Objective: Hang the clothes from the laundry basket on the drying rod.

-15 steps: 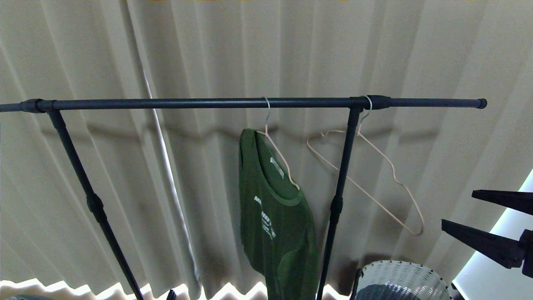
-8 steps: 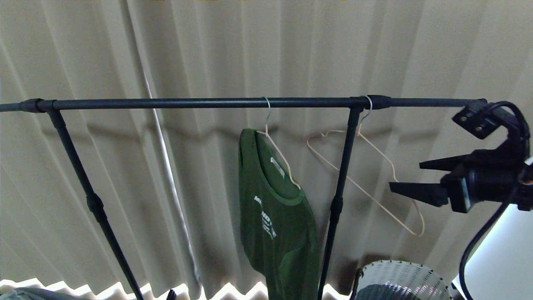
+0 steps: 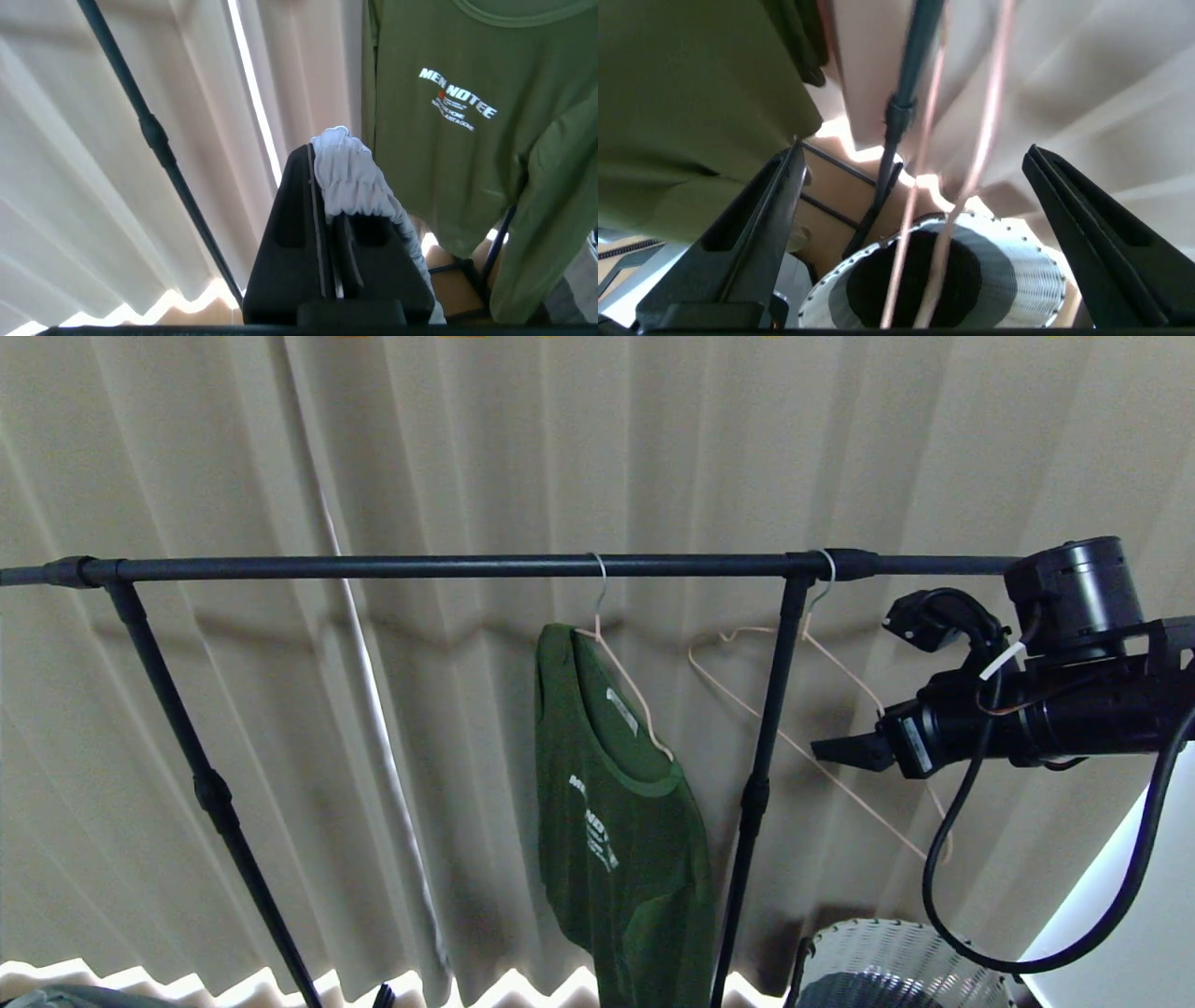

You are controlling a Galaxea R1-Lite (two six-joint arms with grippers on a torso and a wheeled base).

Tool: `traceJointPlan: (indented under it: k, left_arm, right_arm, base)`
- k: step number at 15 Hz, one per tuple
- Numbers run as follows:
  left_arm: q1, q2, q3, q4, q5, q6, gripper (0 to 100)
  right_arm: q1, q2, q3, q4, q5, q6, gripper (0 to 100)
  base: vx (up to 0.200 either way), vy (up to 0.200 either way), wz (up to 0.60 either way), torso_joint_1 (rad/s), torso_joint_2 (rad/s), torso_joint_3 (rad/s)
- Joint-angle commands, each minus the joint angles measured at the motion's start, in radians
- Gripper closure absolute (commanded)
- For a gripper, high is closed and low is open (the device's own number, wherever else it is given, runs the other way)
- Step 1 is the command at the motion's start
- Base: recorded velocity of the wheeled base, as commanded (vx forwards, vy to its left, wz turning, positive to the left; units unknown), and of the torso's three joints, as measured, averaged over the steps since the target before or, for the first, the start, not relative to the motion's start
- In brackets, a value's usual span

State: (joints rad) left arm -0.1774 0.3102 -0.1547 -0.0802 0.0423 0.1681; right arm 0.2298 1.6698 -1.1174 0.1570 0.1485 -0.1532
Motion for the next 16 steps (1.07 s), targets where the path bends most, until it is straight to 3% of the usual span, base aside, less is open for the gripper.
traceJointPlan:
  k: [1,8,9,16]
  left_arm:
    - [-0.002,0.001,0.0,0.0,0.001,-0.001,100]
    - [-0.002,0.0,0.001,-0.001,0.001,0.001,100]
    - [-0.002,0.0,0.0,0.0,0.001,0.001,100]
    - [-0.002,-0.006,-0.002,0.0,0.001,0.001,100]
  right_arm:
    - [-0.012,0.048,-0.022,-0.001,0.0,0.001,0]
    - [-0.02,0.048,-0.028,-0.002,-0.001,0.001,0]
    - [-0.02,0.045,-0.027,-0.002,-0.004,0.001,100]
    - [-0.026,0.013,-0.018,-0.001,-0.014,0.003,100]
  base:
    - [0.0,0.0,0.0,0.0,0.0,0.0]
    - [0.0,0.0,0.0,0.0,0.0,0.0]
    - [0.0,0.0,0.0,0.0,0.0,0.0]
    - [0.0,0.0,0.0,0.0,0.0,0.0]
